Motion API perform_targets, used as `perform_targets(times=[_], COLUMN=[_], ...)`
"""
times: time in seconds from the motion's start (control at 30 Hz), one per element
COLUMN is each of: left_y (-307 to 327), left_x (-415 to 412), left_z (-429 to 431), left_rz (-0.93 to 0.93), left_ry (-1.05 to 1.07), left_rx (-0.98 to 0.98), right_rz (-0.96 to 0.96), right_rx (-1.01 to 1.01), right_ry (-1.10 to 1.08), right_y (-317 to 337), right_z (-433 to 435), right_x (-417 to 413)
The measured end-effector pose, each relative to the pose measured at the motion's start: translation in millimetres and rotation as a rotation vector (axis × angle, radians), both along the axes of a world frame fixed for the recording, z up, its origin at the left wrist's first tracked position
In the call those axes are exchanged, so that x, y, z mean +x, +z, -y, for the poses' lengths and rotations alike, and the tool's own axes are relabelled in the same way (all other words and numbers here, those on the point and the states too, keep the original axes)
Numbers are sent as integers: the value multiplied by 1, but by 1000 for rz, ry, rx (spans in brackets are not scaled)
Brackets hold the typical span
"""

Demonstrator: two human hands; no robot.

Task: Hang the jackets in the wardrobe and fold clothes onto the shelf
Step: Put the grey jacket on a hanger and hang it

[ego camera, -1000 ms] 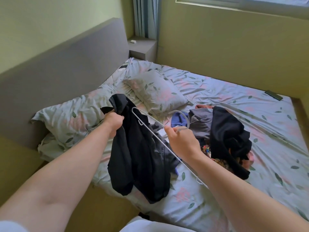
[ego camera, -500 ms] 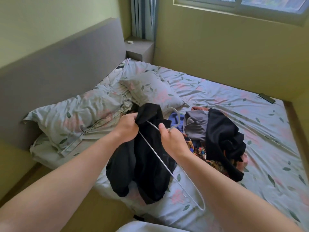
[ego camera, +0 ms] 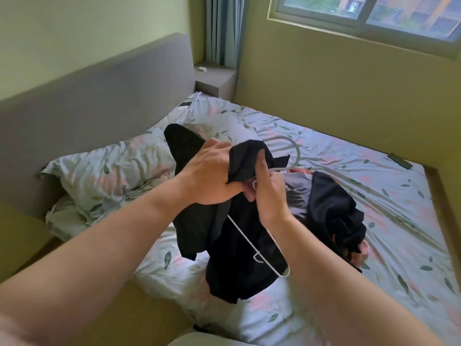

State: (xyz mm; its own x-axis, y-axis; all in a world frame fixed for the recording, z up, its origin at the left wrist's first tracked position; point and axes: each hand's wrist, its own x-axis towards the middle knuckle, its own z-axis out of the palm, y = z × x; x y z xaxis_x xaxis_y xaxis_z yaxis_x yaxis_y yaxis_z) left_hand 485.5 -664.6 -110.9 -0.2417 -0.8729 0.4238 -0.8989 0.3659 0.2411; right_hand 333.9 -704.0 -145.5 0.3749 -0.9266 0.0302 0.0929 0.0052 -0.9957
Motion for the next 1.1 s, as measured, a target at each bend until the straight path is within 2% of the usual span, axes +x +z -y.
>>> perform_targets(times=[0.2, 0.3, 0.37, 0.47, 0.57, 0.7, 0.77, 0.83, 0.93, 1.03, 1.1], left_y=[0, -3, -3, -2, 4, 12, 13, 15, 15, 10, 4], left_x=[9, 6, 5, 5, 4, 0, 2, 7, 19, 34, 40], left_z=[8, 7, 5, 3, 3, 2, 1, 0, -3, -5, -7], left_rz=[114, 123, 122, 123, 118, 118, 119, 129, 138, 114, 173], left_ry=[94, 166, 178, 182, 204, 121, 95, 112, 198, 348, 420], left_rx=[23, -31, -57, -72, -88, -173, -200, -219, -235, -157, -87], right_rz=[-161, -137, -176, -397, -668, -877, -861, -791, -783, -766, -800], right_rx=[122, 265, 368, 504, 609, 705, 652, 488, 278, 230, 61], right_ry=[355, 346, 230, 143, 270, 372, 311, 198, 32, -32, -33], right_y=[-4, -15, -25, -42, -55, -82, -101, -113, -117, -89, -55], right_z=[13, 13, 13, 11, 7, -7, -8, -4, 10, 28, 39], right_x=[-22, -38, -43, -47, -50, -35, -29, -27, -27, -22, -17])
